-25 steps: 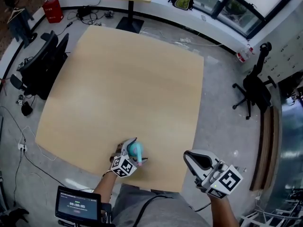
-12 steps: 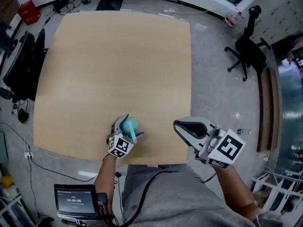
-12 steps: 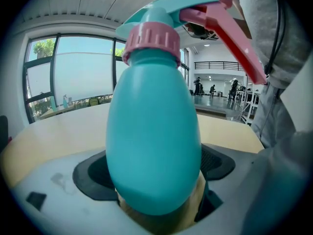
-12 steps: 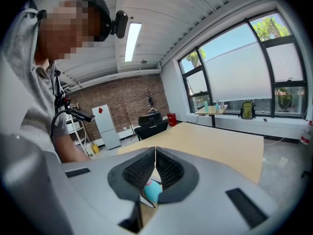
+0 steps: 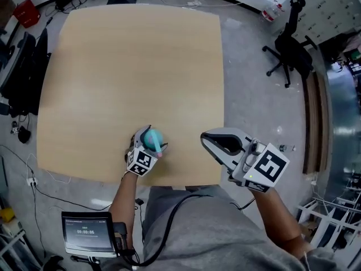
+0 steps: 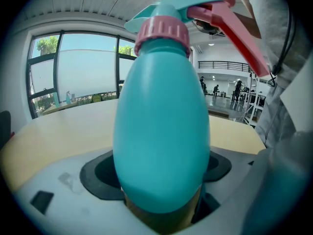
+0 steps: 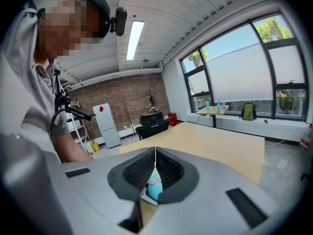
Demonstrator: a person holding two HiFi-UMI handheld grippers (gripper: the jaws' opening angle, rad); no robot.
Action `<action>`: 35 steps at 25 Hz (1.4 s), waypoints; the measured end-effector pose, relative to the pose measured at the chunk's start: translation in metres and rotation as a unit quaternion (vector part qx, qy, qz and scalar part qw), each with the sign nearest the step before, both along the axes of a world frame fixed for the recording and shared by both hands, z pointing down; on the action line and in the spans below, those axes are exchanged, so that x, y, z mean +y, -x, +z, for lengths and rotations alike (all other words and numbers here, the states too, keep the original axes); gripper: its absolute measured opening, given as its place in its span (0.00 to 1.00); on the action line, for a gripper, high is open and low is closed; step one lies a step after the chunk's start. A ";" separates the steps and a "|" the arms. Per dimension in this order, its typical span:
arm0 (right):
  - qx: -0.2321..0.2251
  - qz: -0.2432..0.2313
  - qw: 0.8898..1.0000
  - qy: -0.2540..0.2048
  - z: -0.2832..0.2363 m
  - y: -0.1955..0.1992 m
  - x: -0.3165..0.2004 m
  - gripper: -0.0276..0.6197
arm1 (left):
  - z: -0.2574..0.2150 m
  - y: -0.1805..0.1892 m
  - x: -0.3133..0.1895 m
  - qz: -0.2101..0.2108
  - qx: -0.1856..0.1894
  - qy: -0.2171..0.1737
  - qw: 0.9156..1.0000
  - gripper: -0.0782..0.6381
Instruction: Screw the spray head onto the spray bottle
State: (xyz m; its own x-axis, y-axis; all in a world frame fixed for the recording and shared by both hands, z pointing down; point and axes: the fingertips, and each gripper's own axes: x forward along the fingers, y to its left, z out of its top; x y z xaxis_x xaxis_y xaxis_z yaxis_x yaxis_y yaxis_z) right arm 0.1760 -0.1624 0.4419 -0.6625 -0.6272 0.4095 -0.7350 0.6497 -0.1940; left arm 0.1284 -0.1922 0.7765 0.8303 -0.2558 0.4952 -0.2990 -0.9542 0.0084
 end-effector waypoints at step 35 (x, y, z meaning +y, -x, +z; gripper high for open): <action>0.055 -0.121 0.977 -0.165 -0.116 0.055 0.049 0.05 | -0.269 0.054 0.127 0.224 -0.063 0.039 0.972 0.70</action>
State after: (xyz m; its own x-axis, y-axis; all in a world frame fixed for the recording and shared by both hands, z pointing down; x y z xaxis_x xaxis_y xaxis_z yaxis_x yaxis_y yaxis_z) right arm 0.1208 -0.1135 0.3259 -0.7710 -0.5675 0.2890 -0.5569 0.8209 0.1265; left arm 0.0744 -0.0649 0.5073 0.7811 0.1598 0.6037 0.1426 -0.9868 0.0767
